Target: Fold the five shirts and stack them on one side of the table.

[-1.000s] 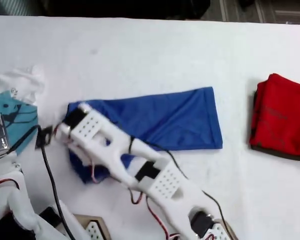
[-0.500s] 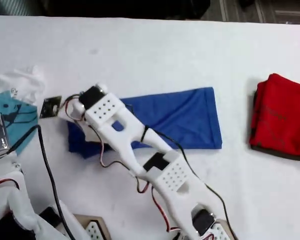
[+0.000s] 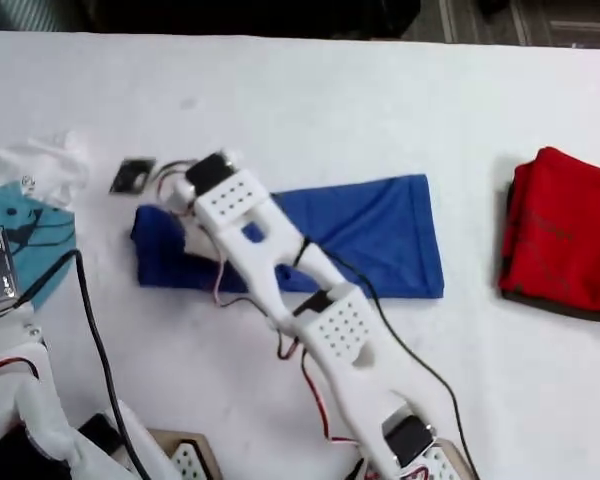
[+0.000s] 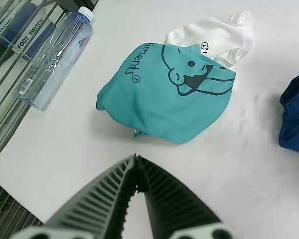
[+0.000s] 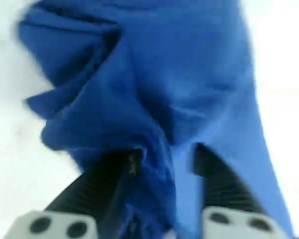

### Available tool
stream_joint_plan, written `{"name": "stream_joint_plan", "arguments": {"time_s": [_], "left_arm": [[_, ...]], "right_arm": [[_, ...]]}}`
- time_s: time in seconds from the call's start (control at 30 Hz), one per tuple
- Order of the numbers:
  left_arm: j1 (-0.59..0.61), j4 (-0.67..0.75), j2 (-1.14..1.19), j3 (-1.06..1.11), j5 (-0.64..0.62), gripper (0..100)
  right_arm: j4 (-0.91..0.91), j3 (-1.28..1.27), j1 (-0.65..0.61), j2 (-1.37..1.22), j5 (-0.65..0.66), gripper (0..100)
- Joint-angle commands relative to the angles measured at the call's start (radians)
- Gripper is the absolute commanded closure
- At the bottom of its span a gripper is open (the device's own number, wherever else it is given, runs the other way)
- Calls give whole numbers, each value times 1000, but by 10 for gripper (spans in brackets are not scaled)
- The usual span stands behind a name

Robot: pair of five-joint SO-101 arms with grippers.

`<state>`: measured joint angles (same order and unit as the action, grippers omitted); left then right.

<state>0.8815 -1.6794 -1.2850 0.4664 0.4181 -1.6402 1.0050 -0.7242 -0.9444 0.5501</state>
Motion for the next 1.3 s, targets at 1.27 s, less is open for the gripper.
{"name": "stream_joint_plan", "arguments": {"time_s": [1.27], "left_arm": [[-1,0,-4,-3,3,976]], "right_arm": [[188,106,28,59,-124,979]]}}
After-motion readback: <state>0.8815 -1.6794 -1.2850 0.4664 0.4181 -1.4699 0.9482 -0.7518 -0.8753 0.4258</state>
